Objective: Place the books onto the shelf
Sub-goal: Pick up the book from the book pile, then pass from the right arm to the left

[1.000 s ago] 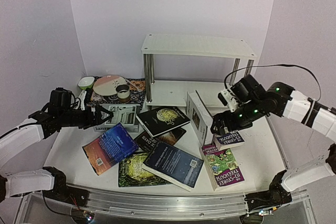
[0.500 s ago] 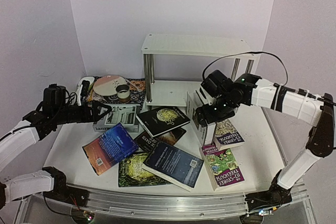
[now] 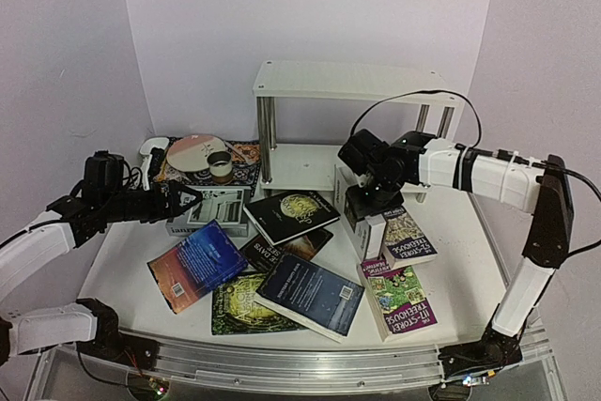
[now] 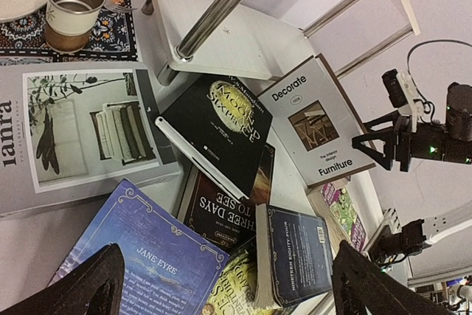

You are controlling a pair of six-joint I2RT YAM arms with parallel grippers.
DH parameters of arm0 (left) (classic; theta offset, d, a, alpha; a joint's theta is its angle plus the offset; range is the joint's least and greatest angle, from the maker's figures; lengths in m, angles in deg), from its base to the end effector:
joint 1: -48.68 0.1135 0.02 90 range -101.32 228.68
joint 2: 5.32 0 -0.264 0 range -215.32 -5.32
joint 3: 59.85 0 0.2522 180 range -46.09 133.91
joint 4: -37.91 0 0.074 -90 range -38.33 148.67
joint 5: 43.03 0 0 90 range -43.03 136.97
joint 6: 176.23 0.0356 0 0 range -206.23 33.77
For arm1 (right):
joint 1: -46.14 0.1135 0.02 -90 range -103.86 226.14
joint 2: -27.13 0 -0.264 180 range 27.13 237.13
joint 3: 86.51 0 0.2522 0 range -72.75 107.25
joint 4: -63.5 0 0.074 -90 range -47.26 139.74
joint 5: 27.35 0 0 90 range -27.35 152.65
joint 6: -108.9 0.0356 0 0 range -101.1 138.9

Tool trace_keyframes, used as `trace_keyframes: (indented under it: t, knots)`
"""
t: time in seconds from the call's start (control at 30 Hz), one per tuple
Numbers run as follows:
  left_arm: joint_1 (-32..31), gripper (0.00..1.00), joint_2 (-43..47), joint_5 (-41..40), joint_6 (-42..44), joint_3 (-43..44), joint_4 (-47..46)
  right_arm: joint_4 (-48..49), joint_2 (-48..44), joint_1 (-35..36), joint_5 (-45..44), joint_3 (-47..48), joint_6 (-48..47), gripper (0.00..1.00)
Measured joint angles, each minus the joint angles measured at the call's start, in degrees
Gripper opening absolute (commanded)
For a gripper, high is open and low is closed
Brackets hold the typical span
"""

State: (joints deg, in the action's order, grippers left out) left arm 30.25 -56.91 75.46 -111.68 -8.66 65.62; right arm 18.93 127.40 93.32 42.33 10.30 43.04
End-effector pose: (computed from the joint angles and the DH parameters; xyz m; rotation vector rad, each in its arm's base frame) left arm 0.1854 -0.0797 0.2690 0.1922 2.1351 -0.9738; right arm 0.2746 0.2781 0.2782 -0.3103 2.3291 0.1828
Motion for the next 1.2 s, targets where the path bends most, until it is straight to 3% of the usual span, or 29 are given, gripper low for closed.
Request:
trace_keyframes:
  t: [0.13, 0.2, 0.33, 0.6, 0.9, 1.2]
  knots:
    - [0.0, 0.99, -1.6, 0.3, -0.5, 0.1, 0.0, -0.4, 0.9, 0.0, 0.1, 0.6, 0.2, 0.51]
    - [0.0, 0.99, -1.8, 0.5, -0.8, 0.2, 0.0, -0.8, 1.0, 0.0, 0.5, 0.6, 0.3, 0.40]
    - [0.0, 0.99, -2.0, 1.6, -1.7, 1.6, 0.0, -1.6, 1.1, -0.1, 1.0, 1.3, 0.9, 0.33]
    - [0.0, 0.99, -2.9, 4.7, -4.7, 3.4, -0.1, -2.6, -0.3, -0.3, 1.2, 2.1, 1.0, 0.32]
    - [-0.6, 1.00, -4.5, 12.3, -17.0, 5.3, -6.0, -1.9, -15.4, -0.3, 2.8, 2.2, 2.6, 0.30]
    - [-6.2, 0.99, -4.2, 12.0, -28.9, 5.6, -18.0, 9.0, -31.4, -0.3, 14.3, -4.2, 9.1, 0.28]
